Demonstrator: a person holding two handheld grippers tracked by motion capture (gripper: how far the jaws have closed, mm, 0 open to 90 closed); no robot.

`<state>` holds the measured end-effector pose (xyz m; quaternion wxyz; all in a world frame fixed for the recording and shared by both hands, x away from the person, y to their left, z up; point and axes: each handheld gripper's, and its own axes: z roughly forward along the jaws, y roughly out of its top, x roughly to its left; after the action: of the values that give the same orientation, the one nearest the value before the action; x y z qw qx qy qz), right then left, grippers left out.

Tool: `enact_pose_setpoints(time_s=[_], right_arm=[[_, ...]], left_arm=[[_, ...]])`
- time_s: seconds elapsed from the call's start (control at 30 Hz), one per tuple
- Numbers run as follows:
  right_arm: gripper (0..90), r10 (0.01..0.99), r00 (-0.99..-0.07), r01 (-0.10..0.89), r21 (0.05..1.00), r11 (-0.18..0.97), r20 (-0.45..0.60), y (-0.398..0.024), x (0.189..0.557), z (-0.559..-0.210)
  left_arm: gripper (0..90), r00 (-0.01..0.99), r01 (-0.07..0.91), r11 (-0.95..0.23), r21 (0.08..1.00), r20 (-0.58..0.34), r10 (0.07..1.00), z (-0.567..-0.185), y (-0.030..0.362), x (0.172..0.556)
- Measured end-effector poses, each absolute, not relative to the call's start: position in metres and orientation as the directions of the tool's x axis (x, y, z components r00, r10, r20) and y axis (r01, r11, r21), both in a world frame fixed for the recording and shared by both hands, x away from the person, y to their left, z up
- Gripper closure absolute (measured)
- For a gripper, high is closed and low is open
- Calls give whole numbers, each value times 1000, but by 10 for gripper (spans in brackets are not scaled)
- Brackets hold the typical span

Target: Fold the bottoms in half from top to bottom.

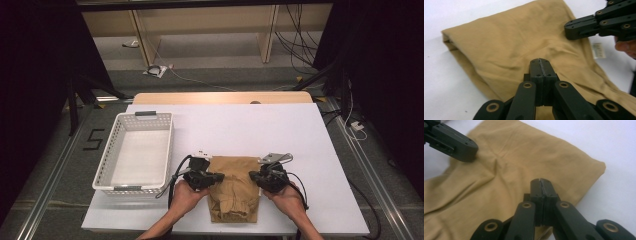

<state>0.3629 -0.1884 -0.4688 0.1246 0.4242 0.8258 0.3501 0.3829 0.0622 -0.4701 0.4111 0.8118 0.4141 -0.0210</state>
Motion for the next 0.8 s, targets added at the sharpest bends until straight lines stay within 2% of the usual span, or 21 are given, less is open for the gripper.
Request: enact_pose_setpoints(time_s=[0.43, 0.7, 0.8], right_arm=[[900, 834, -548, 639, 671, 376, 54, -193, 393, -478], [900, 852, -521, 645, 678, 352, 53, -194, 401, -478], [900, 858, -511, 647, 681, 343, 54, -194, 402, -477]], left_arm=[[897, 610, 720, -287, 633, -379, 695, -484, 69, 402], [897, 557, 748, -216, 627, -417, 718, -487, 83, 411], [897, 558, 738, -225, 637, -386, 735, -486, 83, 411]])
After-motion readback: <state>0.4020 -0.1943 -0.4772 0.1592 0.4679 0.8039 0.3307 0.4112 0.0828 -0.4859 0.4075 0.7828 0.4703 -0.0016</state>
